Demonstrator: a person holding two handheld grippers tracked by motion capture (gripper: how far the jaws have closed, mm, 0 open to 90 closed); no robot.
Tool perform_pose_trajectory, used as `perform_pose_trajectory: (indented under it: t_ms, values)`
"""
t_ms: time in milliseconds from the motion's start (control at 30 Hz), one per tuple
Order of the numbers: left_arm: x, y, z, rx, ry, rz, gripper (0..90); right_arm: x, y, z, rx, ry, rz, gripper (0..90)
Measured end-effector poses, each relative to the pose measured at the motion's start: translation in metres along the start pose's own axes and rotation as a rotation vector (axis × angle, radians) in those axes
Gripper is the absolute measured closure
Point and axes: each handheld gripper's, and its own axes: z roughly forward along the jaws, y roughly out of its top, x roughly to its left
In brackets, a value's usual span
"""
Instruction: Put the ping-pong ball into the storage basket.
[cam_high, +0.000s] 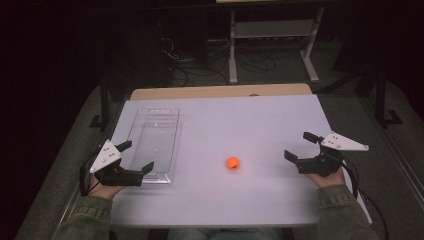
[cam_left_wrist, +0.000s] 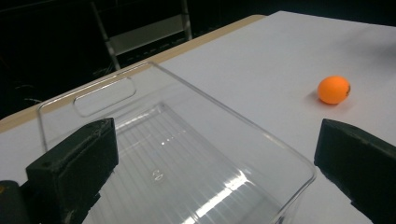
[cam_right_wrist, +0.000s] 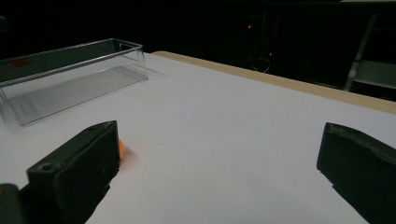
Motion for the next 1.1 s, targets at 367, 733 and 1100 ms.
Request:
perform_pose_trajectory:
  t_ms: [367, 733, 1100]
  values:
    - [0.0, 0.02, 0.008, 0.021, -0.045, 0.03, 0.0, 0.0, 0.0, 0.0, 0.005, 0.005, 0.003, 0.0]
    - [-0.003, 0.037, 0.019, 0.043, -0.081, 0.075, 0.0, 0.0, 0.0, 0.001, 0.009, 0.01, 0.003, 0.0]
    - [-0.003, 0.05, 0.027, 0.058, -0.102, 0.095, 0.0, 0.0, 0.0, 0.001, 0.009, 0.011, 0.004, 0.0]
